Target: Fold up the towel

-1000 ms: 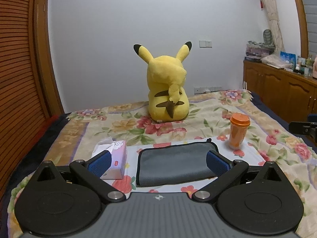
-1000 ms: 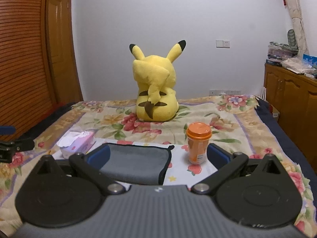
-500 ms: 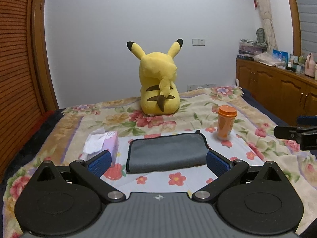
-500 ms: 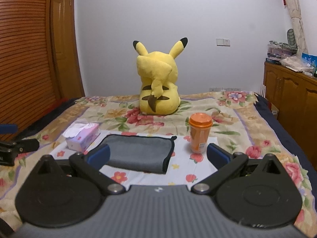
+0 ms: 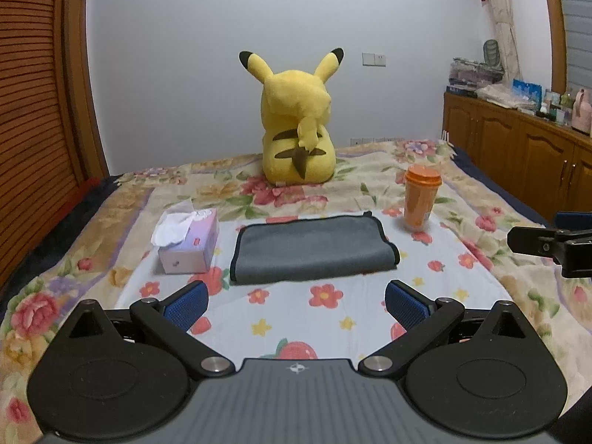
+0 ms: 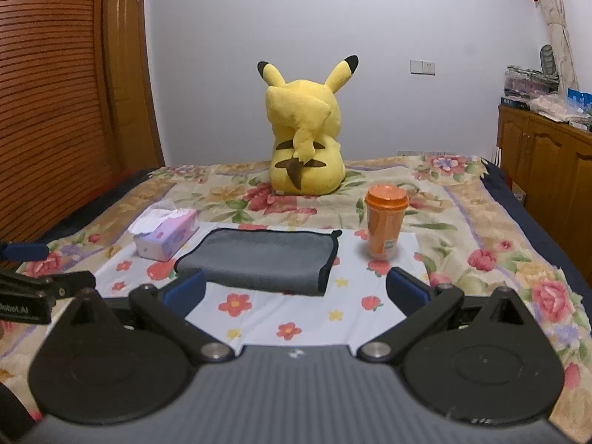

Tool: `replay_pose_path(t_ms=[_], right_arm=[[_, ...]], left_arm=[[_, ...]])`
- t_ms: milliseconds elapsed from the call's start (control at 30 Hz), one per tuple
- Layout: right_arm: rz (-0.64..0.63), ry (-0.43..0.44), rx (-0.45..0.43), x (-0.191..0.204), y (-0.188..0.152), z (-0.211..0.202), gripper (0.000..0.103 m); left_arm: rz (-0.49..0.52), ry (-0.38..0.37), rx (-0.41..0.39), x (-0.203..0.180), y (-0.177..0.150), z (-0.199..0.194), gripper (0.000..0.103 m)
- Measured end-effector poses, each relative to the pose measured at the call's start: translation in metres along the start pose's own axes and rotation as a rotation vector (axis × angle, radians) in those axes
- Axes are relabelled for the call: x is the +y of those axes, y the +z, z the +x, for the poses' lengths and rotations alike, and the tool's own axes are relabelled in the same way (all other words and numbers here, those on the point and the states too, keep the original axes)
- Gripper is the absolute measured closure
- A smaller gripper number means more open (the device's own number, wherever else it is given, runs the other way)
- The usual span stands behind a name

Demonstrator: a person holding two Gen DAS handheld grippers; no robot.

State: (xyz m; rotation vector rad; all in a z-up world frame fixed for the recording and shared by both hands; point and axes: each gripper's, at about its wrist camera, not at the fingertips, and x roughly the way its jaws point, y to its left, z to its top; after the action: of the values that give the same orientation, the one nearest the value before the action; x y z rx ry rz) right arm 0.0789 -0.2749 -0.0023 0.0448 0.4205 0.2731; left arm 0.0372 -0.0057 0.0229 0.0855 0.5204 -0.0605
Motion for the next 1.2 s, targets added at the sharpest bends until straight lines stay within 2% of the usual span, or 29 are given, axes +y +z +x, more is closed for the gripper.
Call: replay_pose_path(t_ms=[600, 800, 1200], right_arm=[[-0.039, -0.001, 0.042, 0.017, -0.041, 0.004, 0.000], [-0.062, 0.006, 0.048, 0.021, -0.051, 0.005, 0.000], [-0.031, -0.022, 0.047, 0.014, -0.057, 0.009, 0.000]], left_arm=[[-0.030, 0.000, 0.058, -0.008, -0.039, 0.009, 0.000], [-0.040, 0.001, 0.044, -0.007, -0.045, 0.011, 0.000], [-0.042, 0.015, -0.021, -0.006, -0.043, 0.002, 0.000]])
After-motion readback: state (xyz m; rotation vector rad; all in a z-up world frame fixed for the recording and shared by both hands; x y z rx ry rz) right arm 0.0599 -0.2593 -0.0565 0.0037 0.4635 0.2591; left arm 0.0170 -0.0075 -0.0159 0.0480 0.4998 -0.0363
